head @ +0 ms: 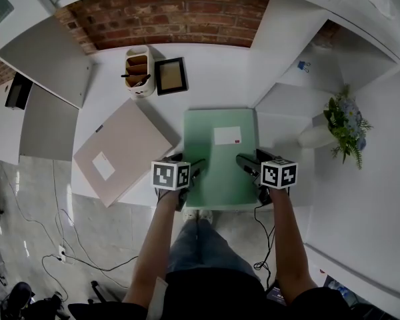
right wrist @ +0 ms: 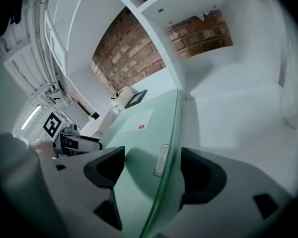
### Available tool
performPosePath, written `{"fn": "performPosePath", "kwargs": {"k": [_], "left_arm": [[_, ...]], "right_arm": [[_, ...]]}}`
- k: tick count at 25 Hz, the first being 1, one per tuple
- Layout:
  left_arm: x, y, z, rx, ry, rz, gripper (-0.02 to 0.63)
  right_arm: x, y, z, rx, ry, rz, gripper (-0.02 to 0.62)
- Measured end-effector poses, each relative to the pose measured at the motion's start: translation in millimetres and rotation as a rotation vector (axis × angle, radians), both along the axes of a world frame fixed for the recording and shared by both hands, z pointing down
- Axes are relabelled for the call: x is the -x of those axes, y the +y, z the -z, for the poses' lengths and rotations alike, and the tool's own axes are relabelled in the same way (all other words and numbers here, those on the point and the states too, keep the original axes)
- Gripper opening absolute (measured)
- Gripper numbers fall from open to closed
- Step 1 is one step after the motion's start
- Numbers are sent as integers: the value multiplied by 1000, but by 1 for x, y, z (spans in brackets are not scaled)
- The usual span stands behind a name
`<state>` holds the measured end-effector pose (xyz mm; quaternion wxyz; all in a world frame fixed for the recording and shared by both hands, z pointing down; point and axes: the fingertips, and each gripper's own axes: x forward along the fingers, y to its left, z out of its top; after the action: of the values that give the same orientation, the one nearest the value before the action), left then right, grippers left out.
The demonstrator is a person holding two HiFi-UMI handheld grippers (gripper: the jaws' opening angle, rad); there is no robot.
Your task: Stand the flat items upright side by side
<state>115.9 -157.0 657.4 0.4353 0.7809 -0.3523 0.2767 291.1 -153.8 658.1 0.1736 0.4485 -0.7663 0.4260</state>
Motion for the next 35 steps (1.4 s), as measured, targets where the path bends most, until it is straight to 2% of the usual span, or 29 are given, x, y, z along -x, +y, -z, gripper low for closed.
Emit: {"fn": "performPosePath", "kwargs": {"k": [5,15,28,31,35], "left_arm": [[-5,1,-2,24,21,5,339],[-5,8,1,0,-12,41,339],[0,2,92,-282,-80,-9,341],[2,2,121,-368,-65,-6,341],[4,3,157,-503,-48,-10,341]], "right_arm": [[4,1,-3,26,-35,-11,330],[8,6,7,-22,19,-39,327],[14,9,100,-259,43,-110,319],[17,12,131,-340,54,-125,316],[20,16,176,-494,125,-116,316]]}}
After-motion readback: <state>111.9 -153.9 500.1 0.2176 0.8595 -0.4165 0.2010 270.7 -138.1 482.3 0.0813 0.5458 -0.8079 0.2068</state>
